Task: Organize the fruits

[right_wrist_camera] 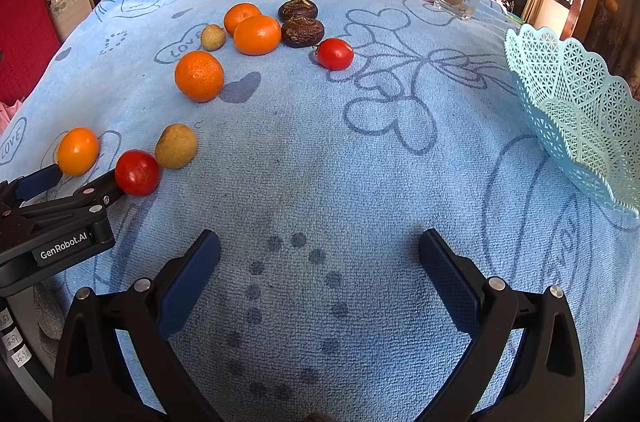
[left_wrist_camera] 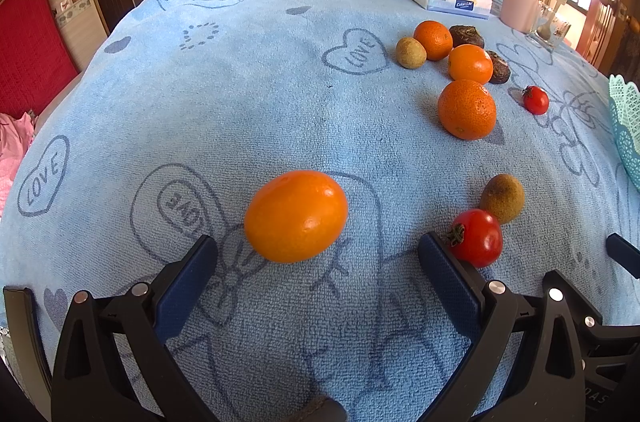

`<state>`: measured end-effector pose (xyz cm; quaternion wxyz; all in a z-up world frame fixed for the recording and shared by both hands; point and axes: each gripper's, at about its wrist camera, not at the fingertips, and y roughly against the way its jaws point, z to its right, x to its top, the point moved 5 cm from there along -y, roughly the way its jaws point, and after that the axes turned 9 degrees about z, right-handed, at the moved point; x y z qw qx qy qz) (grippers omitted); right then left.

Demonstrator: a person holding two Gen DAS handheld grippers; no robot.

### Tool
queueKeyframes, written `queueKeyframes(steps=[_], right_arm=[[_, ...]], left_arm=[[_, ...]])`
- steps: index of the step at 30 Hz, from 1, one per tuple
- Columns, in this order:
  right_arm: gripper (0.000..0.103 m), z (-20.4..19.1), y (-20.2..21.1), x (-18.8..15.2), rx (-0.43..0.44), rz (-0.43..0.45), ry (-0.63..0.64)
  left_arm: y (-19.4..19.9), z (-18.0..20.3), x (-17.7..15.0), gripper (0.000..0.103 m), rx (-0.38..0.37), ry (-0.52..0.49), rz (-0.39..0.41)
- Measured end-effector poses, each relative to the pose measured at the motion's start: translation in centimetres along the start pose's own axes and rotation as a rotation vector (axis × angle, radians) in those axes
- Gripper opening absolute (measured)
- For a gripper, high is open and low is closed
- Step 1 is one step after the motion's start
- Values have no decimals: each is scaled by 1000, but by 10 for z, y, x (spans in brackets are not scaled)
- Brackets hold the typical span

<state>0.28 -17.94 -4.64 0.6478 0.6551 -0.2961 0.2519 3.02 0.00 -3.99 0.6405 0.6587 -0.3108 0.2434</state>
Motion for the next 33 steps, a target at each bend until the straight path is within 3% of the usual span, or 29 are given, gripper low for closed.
queueKeyframes(steps=[19,23,26,30,33], right_arm=[[101,-1,-1,0,6,-1,-4],[101,0,0,-1,22,6,-16],[101,3,3,-2,43,14,-30],[101,2,5,-3,44,10,-18],[101,1,4,-3,39,6,-10]], left_arm=[[-1,1,0,98,11,-9,4],[3,-5,1,98,-46,14,-1],[23,-11,-1,98,-107,22,45],[52,-21,-2,98,-104,-21,120],[57,-32,-1,96,-116,2,124]])
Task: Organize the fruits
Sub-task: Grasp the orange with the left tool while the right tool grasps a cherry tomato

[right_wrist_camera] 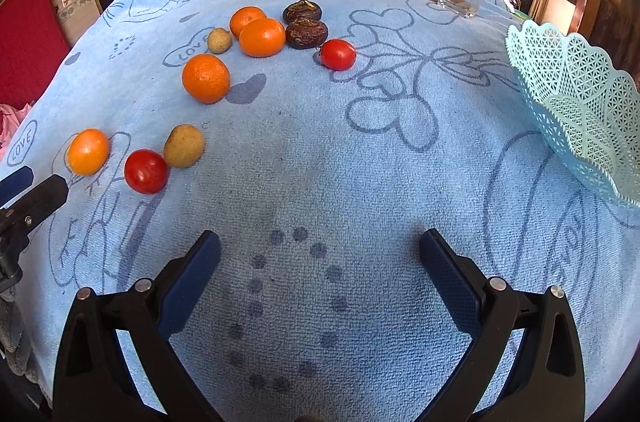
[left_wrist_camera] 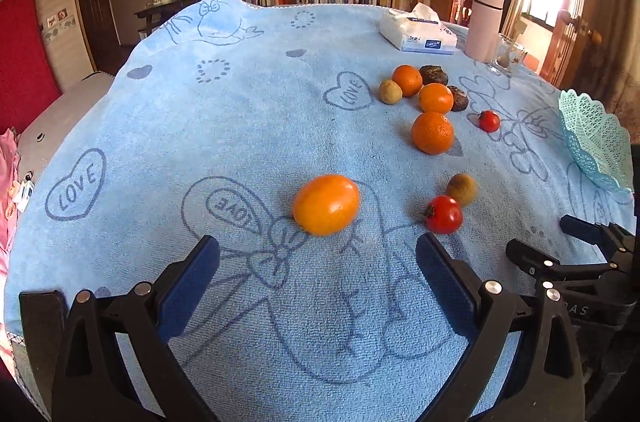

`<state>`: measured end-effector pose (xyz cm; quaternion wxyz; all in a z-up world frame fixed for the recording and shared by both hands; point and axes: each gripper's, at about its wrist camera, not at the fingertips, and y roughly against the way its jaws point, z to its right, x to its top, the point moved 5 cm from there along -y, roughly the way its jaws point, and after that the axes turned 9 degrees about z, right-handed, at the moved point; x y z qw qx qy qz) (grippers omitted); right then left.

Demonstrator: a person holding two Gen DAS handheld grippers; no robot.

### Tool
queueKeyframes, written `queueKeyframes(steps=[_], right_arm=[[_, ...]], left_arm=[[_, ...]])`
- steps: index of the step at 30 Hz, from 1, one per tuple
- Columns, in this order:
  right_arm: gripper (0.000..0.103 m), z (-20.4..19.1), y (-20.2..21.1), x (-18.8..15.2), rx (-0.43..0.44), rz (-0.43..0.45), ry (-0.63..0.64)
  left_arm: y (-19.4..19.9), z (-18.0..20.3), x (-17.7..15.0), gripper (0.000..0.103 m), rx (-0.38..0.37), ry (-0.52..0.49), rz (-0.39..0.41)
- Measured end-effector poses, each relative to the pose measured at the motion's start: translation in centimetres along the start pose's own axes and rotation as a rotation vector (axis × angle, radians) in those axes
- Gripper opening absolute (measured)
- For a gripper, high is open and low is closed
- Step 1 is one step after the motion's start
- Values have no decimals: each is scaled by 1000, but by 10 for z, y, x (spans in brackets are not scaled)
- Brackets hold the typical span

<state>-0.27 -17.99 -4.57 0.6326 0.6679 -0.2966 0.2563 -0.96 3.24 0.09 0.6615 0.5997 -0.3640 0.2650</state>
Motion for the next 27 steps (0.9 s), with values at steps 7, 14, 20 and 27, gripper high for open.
queueKeyframes(steps=[7,14,20,27], right_arm=[[101,0,1,-1,3,-5,2],[101,0,4,-4,23,-9,21],[101,-1,9,-4,34,3,16],[82,-31,35,2,193,58,-5]], left_arm=[[-28,-6,3,76,-65,62,-62],[-51,-2,5,51,-75,59,-80],[-46,-1,7,43,-98,63,-54],[-27,-7,22,43,-69,69,14]])
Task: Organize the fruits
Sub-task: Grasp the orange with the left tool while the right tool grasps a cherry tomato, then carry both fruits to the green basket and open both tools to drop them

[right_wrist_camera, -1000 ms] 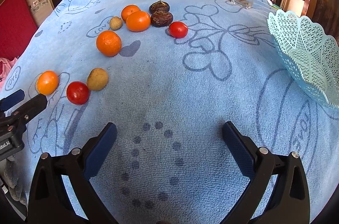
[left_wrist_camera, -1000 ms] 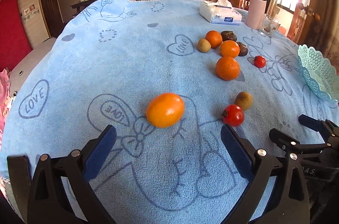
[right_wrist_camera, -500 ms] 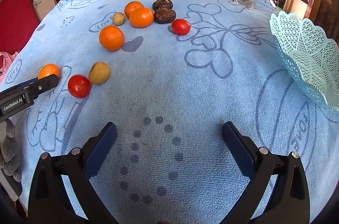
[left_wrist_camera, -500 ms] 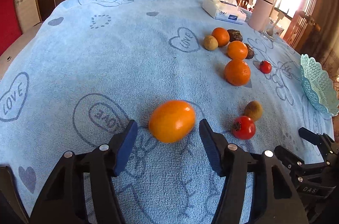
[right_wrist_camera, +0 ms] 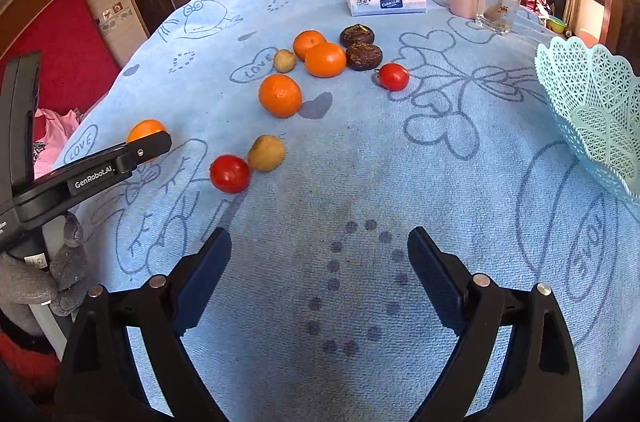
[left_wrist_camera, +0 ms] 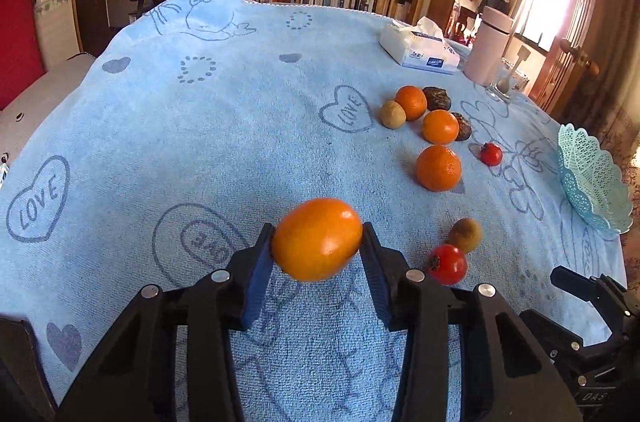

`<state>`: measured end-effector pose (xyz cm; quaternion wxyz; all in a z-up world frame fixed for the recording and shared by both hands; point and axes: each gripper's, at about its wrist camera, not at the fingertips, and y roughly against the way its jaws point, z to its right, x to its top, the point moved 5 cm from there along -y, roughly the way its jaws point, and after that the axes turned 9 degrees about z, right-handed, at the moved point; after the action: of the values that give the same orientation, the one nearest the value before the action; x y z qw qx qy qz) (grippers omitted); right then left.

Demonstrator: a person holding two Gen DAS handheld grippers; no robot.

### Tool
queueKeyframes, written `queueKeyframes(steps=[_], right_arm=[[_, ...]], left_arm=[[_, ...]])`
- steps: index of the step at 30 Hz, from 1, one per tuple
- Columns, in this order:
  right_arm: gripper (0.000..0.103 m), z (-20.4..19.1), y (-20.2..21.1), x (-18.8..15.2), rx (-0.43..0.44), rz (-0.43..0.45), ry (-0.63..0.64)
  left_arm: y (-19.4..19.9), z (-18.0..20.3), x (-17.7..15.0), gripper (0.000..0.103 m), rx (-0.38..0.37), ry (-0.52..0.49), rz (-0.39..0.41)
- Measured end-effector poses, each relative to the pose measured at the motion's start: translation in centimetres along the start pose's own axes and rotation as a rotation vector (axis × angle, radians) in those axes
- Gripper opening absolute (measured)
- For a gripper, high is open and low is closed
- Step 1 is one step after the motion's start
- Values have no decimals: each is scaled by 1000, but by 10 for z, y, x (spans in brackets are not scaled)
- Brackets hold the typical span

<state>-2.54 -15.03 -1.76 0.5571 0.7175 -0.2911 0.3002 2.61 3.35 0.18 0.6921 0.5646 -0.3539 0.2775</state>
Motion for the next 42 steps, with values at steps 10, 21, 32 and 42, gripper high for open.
queueKeyframes(steps=[10,21,32,42], right_arm=[[47,-60,-45,17,90,-84,93],[30,-60,-61,21,32,-81,110],[30,9,3,37,-58,43,17],[30,142,54,49,-360,153,-157]], left_arm=[[27,-9,21,43,35,-5,94],[25,-17,21,43,48,19,80],[26,4,18,43,21,-4,76],[26,53,18,43,-32,-79,69]])
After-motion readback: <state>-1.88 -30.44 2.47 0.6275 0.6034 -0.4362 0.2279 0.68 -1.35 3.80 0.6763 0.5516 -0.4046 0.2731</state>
